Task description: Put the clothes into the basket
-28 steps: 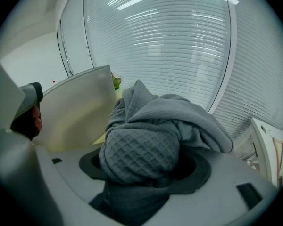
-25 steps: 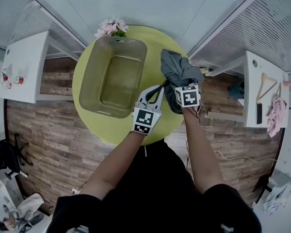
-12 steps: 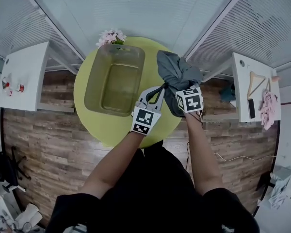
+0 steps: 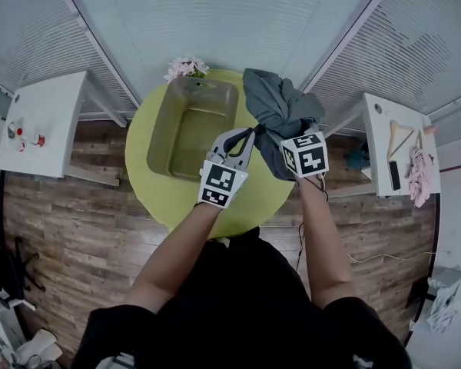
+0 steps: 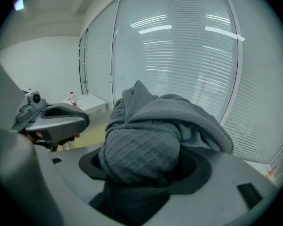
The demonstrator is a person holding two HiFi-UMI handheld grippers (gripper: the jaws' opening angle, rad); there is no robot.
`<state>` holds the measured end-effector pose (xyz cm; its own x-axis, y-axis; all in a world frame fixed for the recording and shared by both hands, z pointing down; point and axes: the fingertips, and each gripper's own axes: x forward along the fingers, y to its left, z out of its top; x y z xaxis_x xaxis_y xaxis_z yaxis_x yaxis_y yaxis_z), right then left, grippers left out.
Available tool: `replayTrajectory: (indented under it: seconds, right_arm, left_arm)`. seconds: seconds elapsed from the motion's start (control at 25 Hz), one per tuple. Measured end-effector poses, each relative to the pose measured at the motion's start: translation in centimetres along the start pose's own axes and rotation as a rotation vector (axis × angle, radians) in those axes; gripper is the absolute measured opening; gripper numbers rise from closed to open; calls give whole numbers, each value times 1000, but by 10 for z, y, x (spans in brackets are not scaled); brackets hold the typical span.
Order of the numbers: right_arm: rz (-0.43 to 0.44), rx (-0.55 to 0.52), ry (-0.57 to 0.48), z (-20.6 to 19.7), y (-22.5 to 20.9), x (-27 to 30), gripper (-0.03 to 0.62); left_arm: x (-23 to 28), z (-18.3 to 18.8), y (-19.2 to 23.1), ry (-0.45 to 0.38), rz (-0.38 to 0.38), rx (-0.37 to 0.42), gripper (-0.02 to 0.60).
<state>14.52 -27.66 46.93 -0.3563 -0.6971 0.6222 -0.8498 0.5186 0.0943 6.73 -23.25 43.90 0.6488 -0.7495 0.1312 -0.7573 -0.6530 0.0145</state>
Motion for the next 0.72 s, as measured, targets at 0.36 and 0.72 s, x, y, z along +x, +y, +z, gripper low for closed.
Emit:
replayTrajectory:
  seconds: [0.36, 0.72]
  right_arm:
    - [55, -29, -68, 55, 67, 9, 345]
    - [122, -1, -126, 106, 141, 40, 347]
  left_arm:
    - [-55, 16, 54, -10, 67, 76, 9]
    - [-105, 21, 114, -12, 155, 101, 9]
